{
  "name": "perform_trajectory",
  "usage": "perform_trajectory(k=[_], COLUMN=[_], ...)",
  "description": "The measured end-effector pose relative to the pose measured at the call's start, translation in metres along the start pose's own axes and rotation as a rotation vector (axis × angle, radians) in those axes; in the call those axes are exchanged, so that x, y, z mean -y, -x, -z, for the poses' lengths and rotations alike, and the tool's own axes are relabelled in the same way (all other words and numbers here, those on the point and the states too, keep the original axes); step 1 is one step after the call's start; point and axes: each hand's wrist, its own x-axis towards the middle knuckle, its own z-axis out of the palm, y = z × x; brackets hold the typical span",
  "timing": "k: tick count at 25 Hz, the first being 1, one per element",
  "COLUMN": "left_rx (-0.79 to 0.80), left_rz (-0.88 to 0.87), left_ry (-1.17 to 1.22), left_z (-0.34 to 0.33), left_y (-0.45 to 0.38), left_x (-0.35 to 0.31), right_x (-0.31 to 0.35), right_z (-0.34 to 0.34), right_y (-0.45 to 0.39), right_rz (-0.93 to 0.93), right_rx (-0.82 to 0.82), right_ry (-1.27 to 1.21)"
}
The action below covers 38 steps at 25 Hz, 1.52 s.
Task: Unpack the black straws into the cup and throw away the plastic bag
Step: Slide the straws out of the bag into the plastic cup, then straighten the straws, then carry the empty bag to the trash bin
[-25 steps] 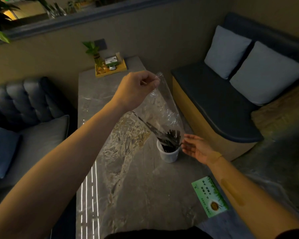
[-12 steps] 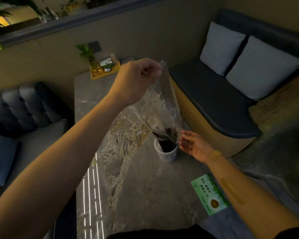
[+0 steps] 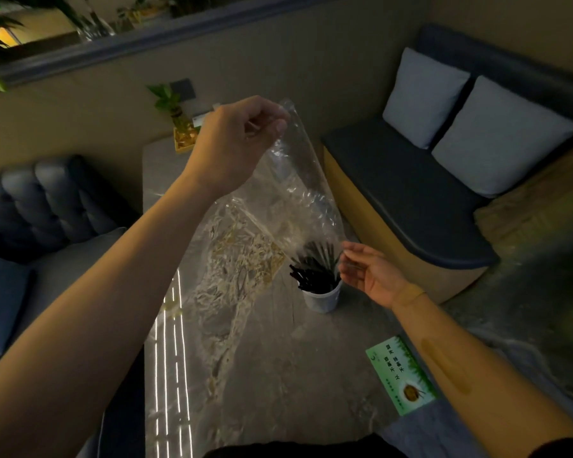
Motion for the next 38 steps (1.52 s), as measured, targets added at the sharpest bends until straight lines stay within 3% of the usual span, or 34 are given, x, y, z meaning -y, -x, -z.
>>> perform_trajectory(k=[4,8,13,18,22,26,32,34,38], left_rx=[-0.114,-0.346,-0.564,-0.662,-0.652,-0.591,-0.417,-0.407,-0.338], left_rz=[0.132,0.392,0.833,1.080,1.295,1.388,1.533,1.564,1.596], left_ry=[0.058,0.247,0.454,0.454,0.492,0.440,0.444,0.431,0.506], left_z=[0.029,0.062,0.074,0.067,0.055,0.037,-0.002,-0.012,-0.018], left_y=[0.022,0.082,0.198,0.299,0.373,0.426,0.474,0.482,0.491], left_x=[0.034,0.085,0.151,0.181,0.198,0.210,0.215,0.213,0.215], right_x=[0.005,0.003,-0.013,-0.050,-0.091,-0.128,-0.167,-0.180,-0.215], right_z=[-0.022,-0.055,-0.113,-0.156,-0.175,-0.166,-0.117,-0.103,-0.082], right_y=[0.002,0.002,-0.005,-0.017,-0.026,-0.033,-0.019,-0.012,-0.007], right_rz=[0.048,0.139,0.217,0.254,0.204,0.096,-0.363,-0.386,-0.313], right_rx=[-0.007,-0.050,-0.096,-0.063,0.019,0.028,0.097,0.094,-0.063], right_ry=[0.059,0.129,0.372,0.666,0.822,0.898,0.809,0.914,0.969])
